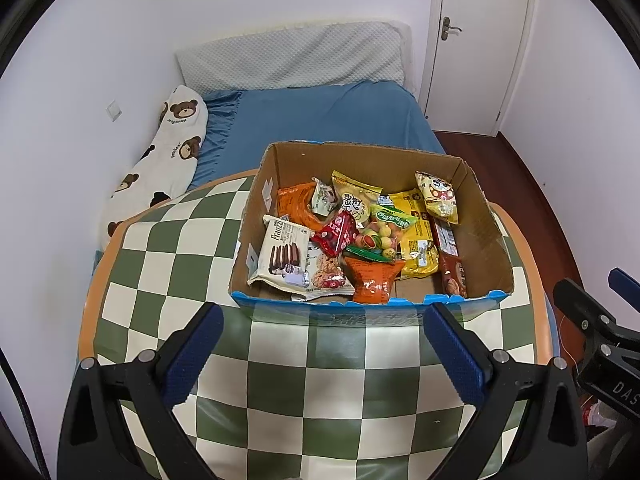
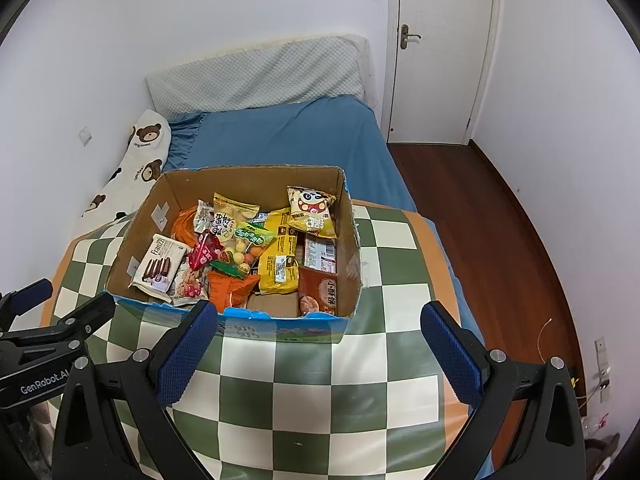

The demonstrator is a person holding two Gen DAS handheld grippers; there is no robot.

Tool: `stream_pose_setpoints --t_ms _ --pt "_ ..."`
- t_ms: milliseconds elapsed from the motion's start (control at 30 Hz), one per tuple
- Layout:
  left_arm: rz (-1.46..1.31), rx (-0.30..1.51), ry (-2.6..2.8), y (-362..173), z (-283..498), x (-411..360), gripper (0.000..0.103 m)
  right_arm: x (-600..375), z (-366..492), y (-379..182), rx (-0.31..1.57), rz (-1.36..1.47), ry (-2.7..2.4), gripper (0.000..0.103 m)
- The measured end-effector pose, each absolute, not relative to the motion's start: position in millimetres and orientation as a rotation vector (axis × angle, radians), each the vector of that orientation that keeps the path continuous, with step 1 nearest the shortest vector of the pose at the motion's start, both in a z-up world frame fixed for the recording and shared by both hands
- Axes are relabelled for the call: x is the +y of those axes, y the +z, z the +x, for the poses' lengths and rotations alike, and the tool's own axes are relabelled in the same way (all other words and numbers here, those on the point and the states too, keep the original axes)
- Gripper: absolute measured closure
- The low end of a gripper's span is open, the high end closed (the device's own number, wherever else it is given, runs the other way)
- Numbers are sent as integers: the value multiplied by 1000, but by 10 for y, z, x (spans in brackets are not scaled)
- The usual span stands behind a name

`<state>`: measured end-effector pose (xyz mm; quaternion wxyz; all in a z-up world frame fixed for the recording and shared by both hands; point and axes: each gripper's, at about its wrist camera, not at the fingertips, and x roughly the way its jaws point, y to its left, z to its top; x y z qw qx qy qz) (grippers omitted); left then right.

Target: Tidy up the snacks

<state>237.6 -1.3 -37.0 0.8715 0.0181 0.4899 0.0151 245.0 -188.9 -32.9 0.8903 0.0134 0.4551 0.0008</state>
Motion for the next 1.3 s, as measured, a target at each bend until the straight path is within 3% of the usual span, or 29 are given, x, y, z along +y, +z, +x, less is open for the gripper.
stream_pose_setpoints --t_ms 1300 --pt "28 995 33 -266 2275 -39 0 -1947 2350 -194 935 28 -10 0"
